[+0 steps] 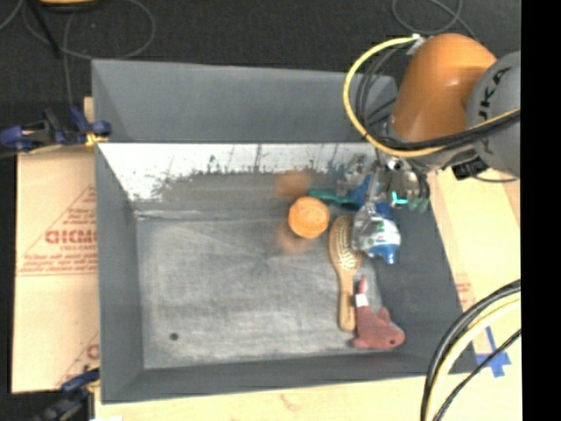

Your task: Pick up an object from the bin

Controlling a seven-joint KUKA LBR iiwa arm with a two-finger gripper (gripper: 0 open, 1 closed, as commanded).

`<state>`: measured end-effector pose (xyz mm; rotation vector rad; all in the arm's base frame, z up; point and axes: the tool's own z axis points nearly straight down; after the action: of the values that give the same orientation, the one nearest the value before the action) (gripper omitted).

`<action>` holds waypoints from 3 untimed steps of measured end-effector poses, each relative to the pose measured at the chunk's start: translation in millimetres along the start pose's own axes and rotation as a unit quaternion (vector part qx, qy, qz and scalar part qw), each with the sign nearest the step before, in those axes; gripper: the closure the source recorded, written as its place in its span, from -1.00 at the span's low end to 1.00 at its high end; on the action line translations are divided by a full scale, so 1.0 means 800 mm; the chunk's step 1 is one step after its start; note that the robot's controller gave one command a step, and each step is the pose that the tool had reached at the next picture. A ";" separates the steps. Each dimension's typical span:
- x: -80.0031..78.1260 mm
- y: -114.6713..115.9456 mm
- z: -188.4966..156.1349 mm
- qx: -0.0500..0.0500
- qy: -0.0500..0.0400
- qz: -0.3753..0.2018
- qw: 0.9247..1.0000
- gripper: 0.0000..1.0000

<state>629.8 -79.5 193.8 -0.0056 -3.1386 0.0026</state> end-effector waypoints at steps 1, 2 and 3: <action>-0.002 0.000 -0.006 0.001 -0.004 0.000 1.000 -1.00; -0.003 0.050 0.048 -0.002 -0.002 0.177 0.984 -1.00; -0.010 0.054 0.034 0.000 -0.003 0.157 0.988 -1.00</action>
Offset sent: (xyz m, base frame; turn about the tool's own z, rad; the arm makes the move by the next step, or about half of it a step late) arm 0.0018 0.0399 -0.0393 0.3585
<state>637.8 -36.5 166.7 -0.5007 -3.1053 0.0041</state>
